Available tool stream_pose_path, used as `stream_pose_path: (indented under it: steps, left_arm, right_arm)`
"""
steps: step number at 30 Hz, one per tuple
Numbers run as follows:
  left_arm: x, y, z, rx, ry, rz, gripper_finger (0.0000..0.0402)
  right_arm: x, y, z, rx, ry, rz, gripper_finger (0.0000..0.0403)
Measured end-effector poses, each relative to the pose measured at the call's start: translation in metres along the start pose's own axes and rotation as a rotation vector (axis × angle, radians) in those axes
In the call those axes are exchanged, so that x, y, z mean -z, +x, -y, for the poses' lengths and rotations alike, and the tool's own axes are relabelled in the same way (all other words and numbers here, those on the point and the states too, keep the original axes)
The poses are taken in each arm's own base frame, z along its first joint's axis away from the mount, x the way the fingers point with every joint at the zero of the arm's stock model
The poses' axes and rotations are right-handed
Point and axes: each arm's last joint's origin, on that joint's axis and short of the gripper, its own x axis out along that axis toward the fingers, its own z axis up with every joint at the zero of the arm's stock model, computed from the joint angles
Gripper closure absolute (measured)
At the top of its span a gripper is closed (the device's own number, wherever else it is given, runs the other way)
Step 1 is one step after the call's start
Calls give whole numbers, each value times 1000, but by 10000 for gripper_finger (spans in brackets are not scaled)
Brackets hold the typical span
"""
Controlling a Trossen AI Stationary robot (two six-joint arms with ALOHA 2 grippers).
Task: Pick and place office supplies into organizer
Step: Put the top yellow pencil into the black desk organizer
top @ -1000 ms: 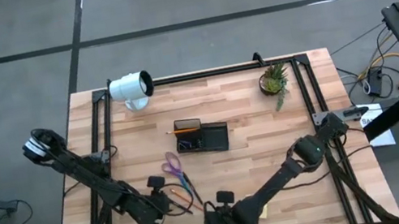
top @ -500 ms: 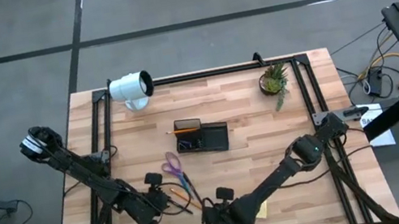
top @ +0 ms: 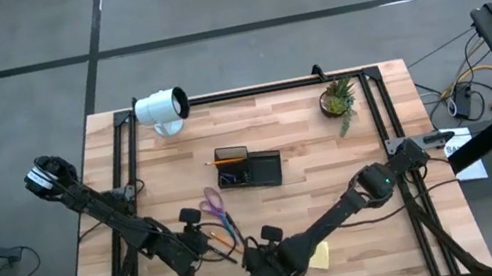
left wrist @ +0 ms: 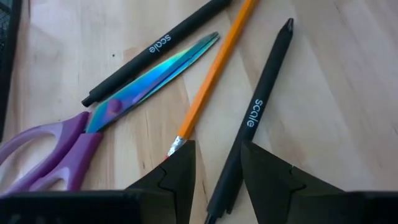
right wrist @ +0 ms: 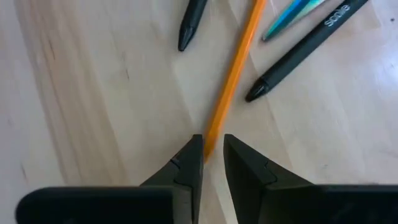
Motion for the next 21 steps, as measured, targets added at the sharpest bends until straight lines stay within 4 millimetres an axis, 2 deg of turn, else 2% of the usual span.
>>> stream_pose_path:
  steps: [13, 21]
  left_arm:
    - [3, 0, -6, -21, 59, -46, 288]
    - [-1, -7, -10, -16, 42, -9, 288]
  right_arm:
    - [4, 3, 1, -18, -6, -43, 349]
    - [4, -5, 1, 10, -26, -80, 349]
